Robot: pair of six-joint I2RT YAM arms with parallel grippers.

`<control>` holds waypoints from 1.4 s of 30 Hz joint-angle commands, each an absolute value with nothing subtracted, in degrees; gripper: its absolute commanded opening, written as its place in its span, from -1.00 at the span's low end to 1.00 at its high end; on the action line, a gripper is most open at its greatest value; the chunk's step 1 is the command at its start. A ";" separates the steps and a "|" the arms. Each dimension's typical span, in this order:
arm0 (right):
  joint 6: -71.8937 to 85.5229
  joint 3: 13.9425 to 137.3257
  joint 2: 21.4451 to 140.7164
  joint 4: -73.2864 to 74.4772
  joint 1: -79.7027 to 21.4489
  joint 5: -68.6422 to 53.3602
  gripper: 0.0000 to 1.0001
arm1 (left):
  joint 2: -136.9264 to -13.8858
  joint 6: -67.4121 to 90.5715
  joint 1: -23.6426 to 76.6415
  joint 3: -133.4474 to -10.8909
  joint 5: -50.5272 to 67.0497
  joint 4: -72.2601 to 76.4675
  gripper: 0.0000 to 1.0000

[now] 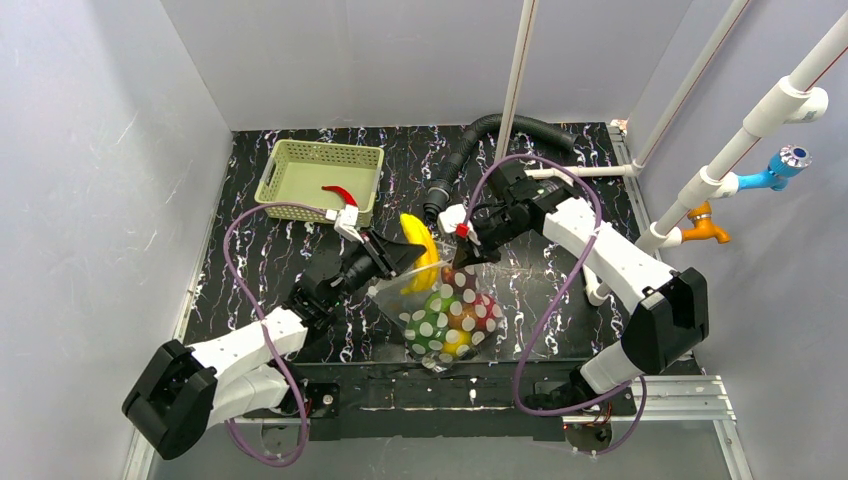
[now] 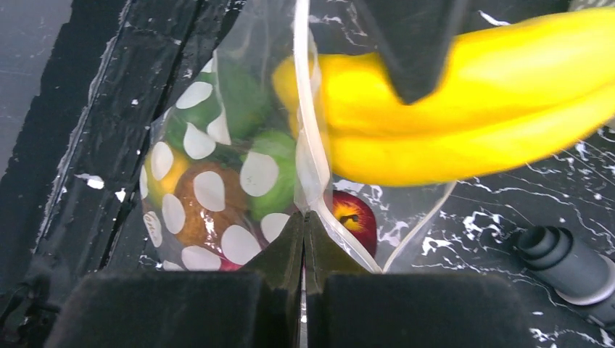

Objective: Open the zip-top bag and remove the fake food
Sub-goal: Pick up the fake fruit from the zipper food storage bag, then place the fake fruit in the bin.

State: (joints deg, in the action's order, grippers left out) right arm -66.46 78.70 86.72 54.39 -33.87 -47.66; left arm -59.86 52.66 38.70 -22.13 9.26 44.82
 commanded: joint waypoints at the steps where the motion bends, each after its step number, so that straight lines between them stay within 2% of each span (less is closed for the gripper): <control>1: -65.88 77.89 85.66 52.83 -34.98 -47.63 -0.97 | -60.11 59.75 37.88 -21.96 4.21 57.64 -1.00; 12: -65.32 78.03 85.79 52.27 -34.37 -47.65 -0.97 | -54.59 74.37 32.05 -14.37 -3.38 64.68 -1.00; 25: -64.35 77.07 85.19 50.99 -34.37 -47.68 -0.97 | -58.25 79.93 21.53 -22.11 2.42 62.13 -1.00; 30: -64.03 76.61 84.68 50.25 -34.37 -47.29 -0.97 | -60.42 77.93 16.27 -27.31 6.44 53.59 -1.00; 33: -63.97 76.04 84.30 49.82 -34.41 -47.12 -0.97 | -61.16 74.48 12.97 -32.70 8.67 41.79 -1.00; 38: -63.90 75.59 83.74 49.46 -34.28 -46.94 -0.97 | -62.98 64.60 10.89 -46.08 -0.62 12.66 -1.00; 42: -63.80 75.58 83.76 49.33 -34.28 -47.00 -0.97 | -68.77 60.52 8.61 -53.69 -3.72 6.77 -1.00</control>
